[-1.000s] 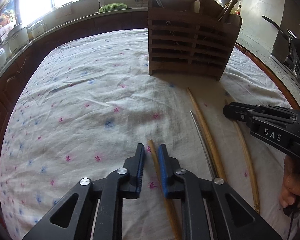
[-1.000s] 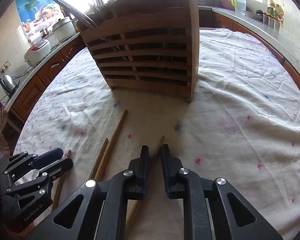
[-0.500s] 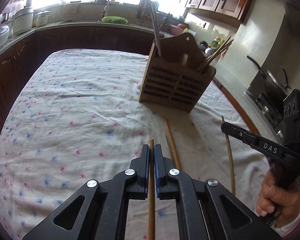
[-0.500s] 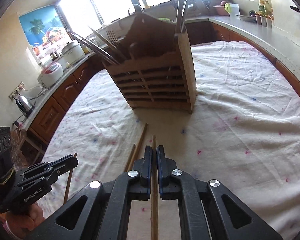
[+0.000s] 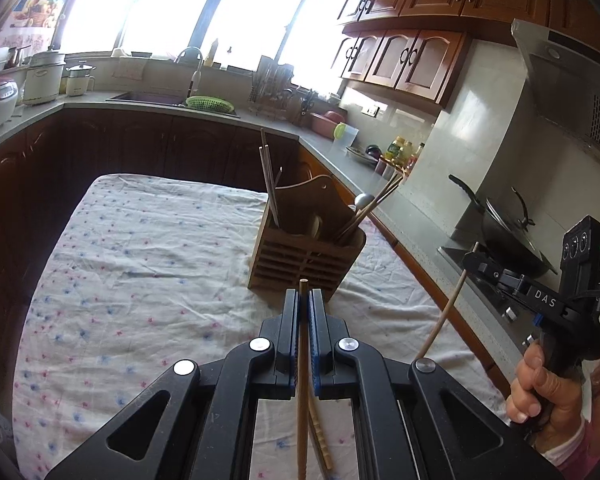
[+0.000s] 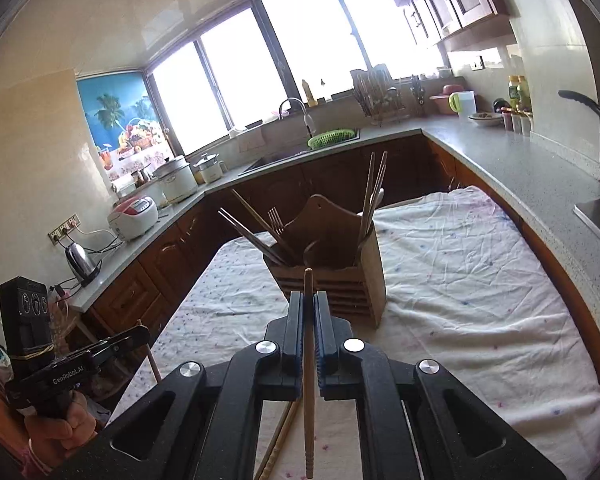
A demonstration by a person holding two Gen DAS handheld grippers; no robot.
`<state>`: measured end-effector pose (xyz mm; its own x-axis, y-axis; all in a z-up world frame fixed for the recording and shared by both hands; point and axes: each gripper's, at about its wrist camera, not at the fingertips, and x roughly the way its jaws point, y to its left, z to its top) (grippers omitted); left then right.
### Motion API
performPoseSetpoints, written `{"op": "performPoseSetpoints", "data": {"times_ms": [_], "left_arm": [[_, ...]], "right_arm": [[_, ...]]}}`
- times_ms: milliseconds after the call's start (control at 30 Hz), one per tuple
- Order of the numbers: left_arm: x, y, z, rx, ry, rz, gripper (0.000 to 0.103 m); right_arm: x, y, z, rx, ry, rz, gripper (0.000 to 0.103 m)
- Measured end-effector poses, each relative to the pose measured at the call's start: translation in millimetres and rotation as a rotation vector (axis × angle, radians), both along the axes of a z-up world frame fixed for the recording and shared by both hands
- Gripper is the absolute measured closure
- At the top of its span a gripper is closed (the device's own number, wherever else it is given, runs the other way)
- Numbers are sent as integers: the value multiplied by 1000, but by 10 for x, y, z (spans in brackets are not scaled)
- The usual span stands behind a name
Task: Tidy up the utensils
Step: 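Lift both wooden chopsticks upright and lower them into the holder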
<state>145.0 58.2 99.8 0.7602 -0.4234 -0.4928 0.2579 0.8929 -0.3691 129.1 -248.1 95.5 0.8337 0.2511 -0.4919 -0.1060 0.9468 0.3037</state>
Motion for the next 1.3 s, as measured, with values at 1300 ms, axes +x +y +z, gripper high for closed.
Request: {"op": "performPoseSetpoints", "data": {"times_ms": [1300], "left_arm": [[1354, -230, 524, -55, -399, 144, 100]], "right_arm": [[1039, -288, 706, -8, -330, -177, 98]]}}
